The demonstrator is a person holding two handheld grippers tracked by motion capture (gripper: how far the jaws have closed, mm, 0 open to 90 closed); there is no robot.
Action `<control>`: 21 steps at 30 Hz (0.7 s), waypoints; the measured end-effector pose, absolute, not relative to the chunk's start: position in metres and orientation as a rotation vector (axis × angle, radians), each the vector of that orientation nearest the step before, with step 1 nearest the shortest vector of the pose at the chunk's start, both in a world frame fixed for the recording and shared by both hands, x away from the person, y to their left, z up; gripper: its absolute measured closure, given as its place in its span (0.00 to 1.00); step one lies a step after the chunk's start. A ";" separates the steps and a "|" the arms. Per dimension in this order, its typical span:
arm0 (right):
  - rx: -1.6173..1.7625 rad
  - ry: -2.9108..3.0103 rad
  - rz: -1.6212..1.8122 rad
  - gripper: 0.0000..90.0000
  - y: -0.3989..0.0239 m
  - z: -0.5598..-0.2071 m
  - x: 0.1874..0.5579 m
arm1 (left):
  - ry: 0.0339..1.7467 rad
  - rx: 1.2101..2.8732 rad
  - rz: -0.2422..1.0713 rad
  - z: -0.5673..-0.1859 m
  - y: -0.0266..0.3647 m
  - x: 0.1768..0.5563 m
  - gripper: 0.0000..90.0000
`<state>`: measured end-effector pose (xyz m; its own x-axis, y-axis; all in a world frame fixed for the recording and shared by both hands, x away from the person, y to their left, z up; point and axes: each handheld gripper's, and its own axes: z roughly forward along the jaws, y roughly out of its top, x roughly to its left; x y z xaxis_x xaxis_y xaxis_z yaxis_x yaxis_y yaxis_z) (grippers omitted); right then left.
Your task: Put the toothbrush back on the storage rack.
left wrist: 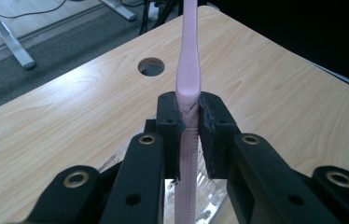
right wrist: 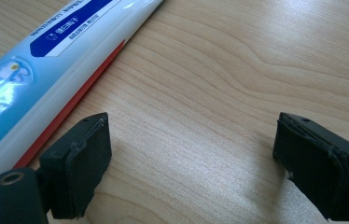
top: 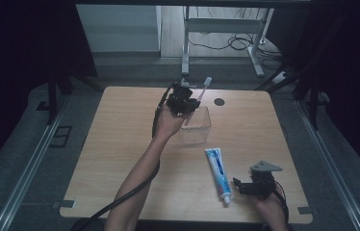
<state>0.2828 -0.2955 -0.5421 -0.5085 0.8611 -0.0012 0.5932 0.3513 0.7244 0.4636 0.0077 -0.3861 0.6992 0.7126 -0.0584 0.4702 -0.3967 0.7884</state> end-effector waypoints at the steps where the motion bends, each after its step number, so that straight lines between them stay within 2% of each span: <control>1: 1.272 2.236 0.959 0.12 -0.296 -0.542 0.283 | 0.902 2.067 0.369 -0.388 0.007 0.464 0.88; 21: 1.272 2.236 0.958 0.12 -0.296 -0.542 0.283 | 0.911 2.080 0.382 -0.411 -0.003 0.470 0.88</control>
